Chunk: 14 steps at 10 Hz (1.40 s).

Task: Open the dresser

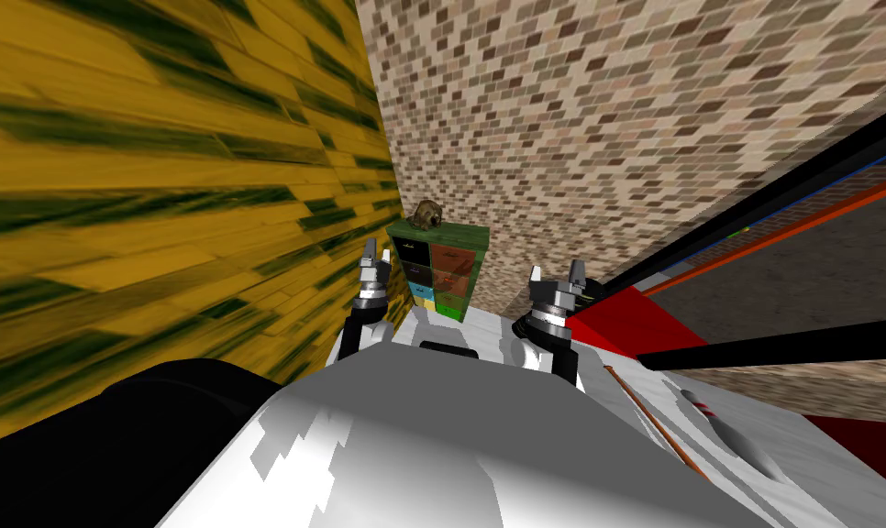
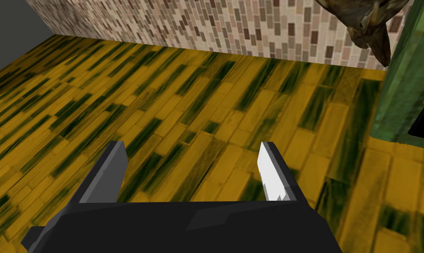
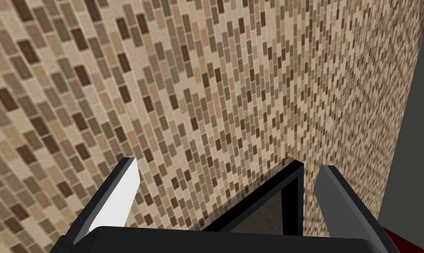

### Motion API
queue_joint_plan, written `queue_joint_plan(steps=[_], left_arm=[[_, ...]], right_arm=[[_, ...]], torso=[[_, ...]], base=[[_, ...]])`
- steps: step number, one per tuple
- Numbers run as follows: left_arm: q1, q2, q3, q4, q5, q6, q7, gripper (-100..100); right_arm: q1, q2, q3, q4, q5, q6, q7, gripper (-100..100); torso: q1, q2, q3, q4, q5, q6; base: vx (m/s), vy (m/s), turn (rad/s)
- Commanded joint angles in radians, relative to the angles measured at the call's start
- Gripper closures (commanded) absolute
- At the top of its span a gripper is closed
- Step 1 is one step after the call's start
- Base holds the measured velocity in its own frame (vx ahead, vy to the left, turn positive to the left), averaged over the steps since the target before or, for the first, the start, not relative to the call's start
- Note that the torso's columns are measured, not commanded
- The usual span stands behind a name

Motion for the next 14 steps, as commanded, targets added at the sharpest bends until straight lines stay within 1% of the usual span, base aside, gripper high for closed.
queue_joint_plan(steps=[1,3,9,10,11,14], left_arm=[[0.000,0.000,0.000,0.000,0.000,0.000,0.000,0],[0.000,0.000,0.000,0.000,0.000,0.000,0.000,0],[0.000,0.000,0.000,0.000,0.000,0.000,0.000,0],[-0.004,0.034,0.000,0.013,-0.001,-0.002,0.000,-100],[-0.007,0.056,-0.001,0.026,-0.002,-0.003,-0.001,-100],[-0.023,0.109,-0.002,0.082,-0.008,-0.011,-0.003,-100]], right_arm=[[0.000,0.000,0.000,0.000,0.000,0.000,0.000,0],[0.000,0.000,0.000,0.000,0.000,0.000,0.000,0],[0.000,0.000,0.000,0.000,0.000,0.000,0.000,0],[0.000,0.000,0.000,0.000,0.000,0.000,0.000,0],[0.000,0.000,0.000,0.000,0.000,0.000,0.000,0],[0.000,0.000,0.000,0.000,0.000,0.000,0.000,0]], torso=[[0.000,0.040,-0.082,0.041,0.000,0.000],[0.000,0.175,-0.351,0.176,0.000,0.000],[0.000,0.618,-1.234,0.617,0.000,0.000],[0.000,0.691,-1.382,0.691,0.000,0.000],[0.000,0.725,-1.451,0.724,0.000,0.000],[-0.001,0.737,-1.476,0.737,0.000,0.000]], base=[[0.000,0.000,0.000],[0.000,0.000,0.000],[0.000,0.000,0.000],[0.014,-0.012,-0.007],[0.021,-0.020,-0.014],[0.028,-0.036,-0.018]])
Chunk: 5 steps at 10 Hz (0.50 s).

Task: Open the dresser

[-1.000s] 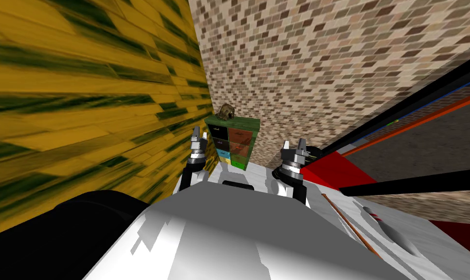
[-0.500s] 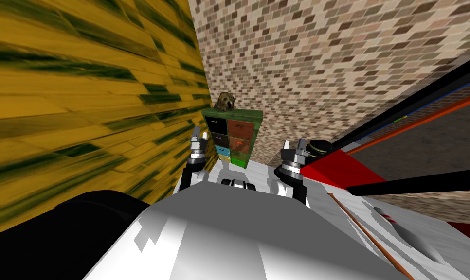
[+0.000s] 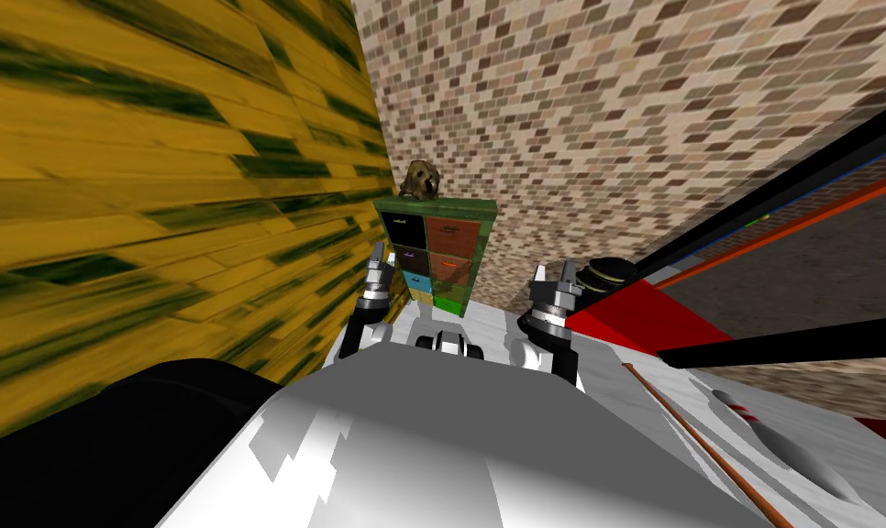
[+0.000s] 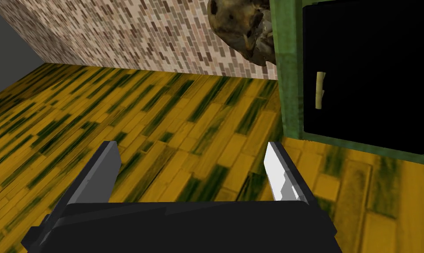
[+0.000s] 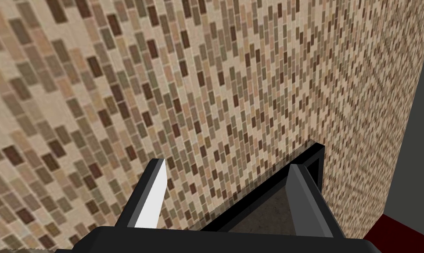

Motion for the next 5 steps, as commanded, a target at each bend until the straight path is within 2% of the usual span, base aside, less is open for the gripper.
queue_joint_plan(steps=[1,5], left_arm=[[-0.017,0.039,0.000,0.058,-0.004,-0.009,-0.001,-100],[-0.042,0.061,-0.002,0.151,-0.013,-0.021,-0.004,-100]], right_arm=[[0.000,0.000,0.000,0.000,0.000,0.000,0.000,0],[0.000,0.000,0.000,0.000,0.000,0.000,0.000,0]], torso=[[0.000,0.000,0.000,0.000,0.000,0.000],[0.002,0.001,0.000,0.001,0.000,0.000]], base=[[0.040,-0.048,-0.022],[0.040,-0.045,-0.022]])
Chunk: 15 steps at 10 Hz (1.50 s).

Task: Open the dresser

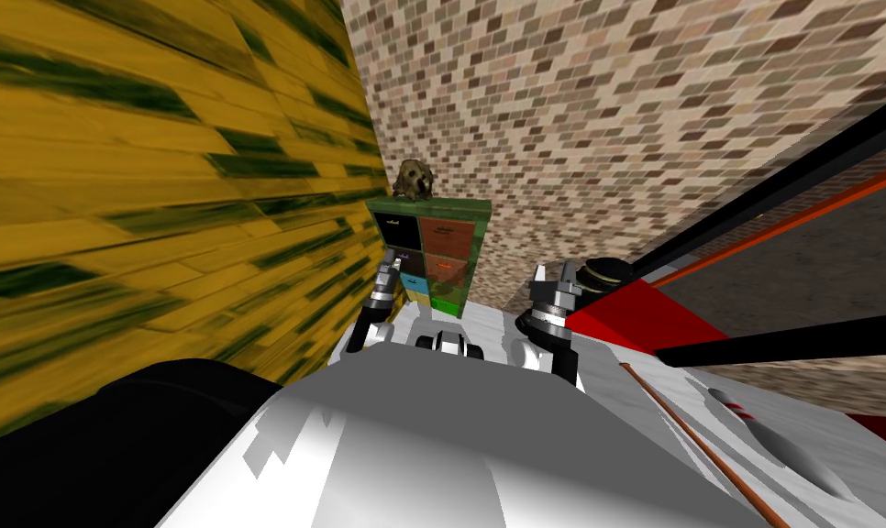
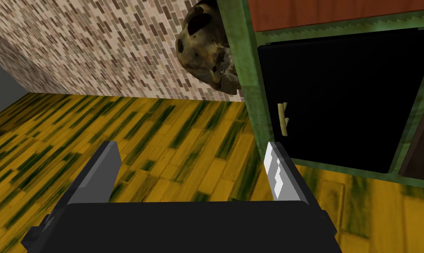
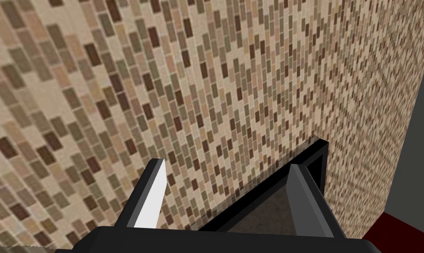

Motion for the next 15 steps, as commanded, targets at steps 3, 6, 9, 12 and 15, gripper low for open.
queue_joint_plan(steps=[3,6,9,12,15], left_arm=[[-0.029,0.007,0.001,0.108,-0.007,-0.017,0.000,-100],[-0.046,-0.004,0.000,0.172,-0.013,-0.025,-0.003,-100],[-0.063,-0.015,-0.002,0.232,-0.019,-0.033,-0.005,-100],[-0.079,-0.017,-0.003,0.291,-0.024,-0.040,-0.006,-100],[-0.094,-0.009,-0.005,0.349,-0.030,-0.048,-0.008,-100]], right_arm=[[0.000,0.000,0.000,0.000,0.000,0.000,0.000,0],[0.000,0.000,0.000,0.000,0.000,0.000,0.000,0],[0.000,0.000,0.000,0.000,0.000,0.000,0.000,0],[0.000,0.000,0.000,0.000,0.000,0.000,0.000,0],[0.000,0.000,0.000,0.000,0.000,0.000,0.000,0]], torso=[[-0.001,0.000,0.000,0.000,0.000,0.000],[0.000,0.000,0.000,0.000,0.000,0.000],[-0.001,0.000,0.000,0.000,0.000,0.000],[0.000,0.000,0.000,0.000,0.000,0.000],[-0.001,0.000,0.000,0.000,0.000,0.000]], base=[[0.042,-0.048,-0.022],[0.037,-0.039,-0.019],[0.038,-0.039,-0.019],[0.030,-0.040,-0.019],[0.034,-0.040,-0.018]])
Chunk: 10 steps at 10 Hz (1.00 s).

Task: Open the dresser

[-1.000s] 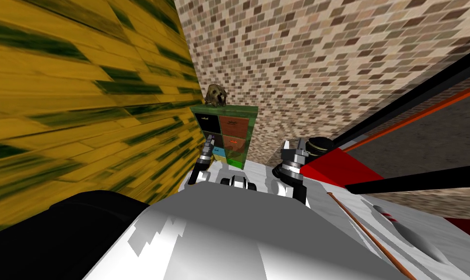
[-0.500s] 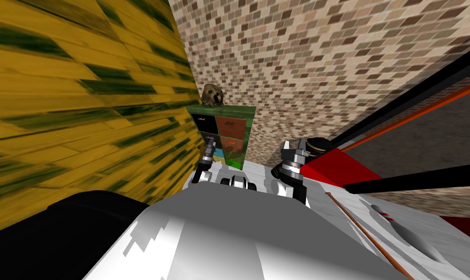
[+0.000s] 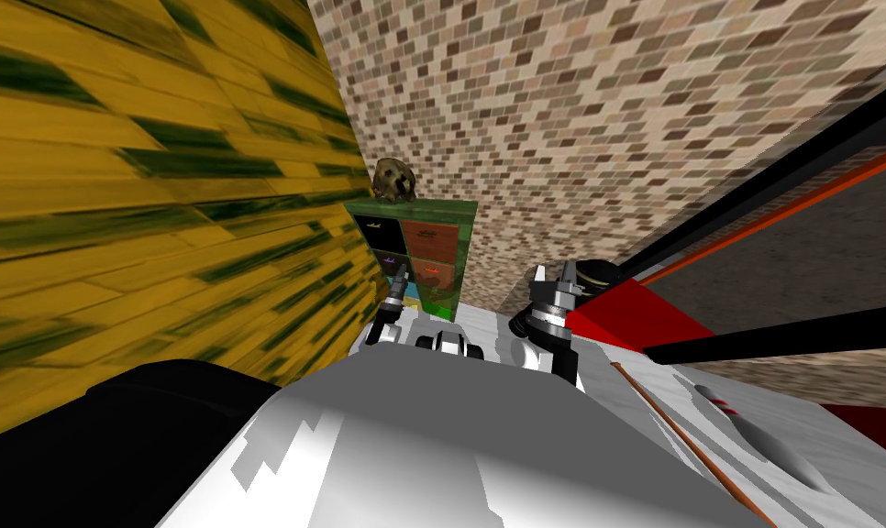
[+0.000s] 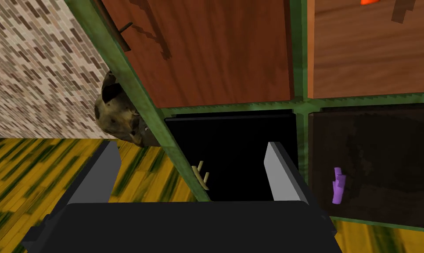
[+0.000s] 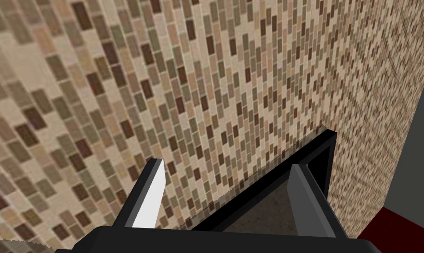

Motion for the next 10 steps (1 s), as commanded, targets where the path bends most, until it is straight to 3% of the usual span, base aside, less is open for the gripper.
queue_joint_plan(steps=[1,6,10], left_arm=[[-0.020,0.009,0.000,0.051,-0.005,-0.001,-0.002,-100],[-0.056,0.018,-0.004,0.183,-0.017,-0.018,-0.006,-100],[-0.083,-0.002,-0.006,0.282,-0.026,-0.031,-0.009,-100]], right_arm=[[0.000,0.000,0.000,0.000,0.000,0.000,0.000,0],[0.000,0.000,0.000,0.000,0.000,0.000,0.000,0],[0.000,0.000,0.000,0.000,0.000,0.000,0.000,0]], torso=[[0.000,0.000,0.000,0.000,0.000,0.000],[0.000,0.001,0.000,0.000,0.000,0.000],[0.000,0.000,0.000,0.000,0.000,0.000]], base=[[0.033,-0.028,-0.019],[0.049,-0.052,-0.025],[0.046,-0.041,-0.024]])
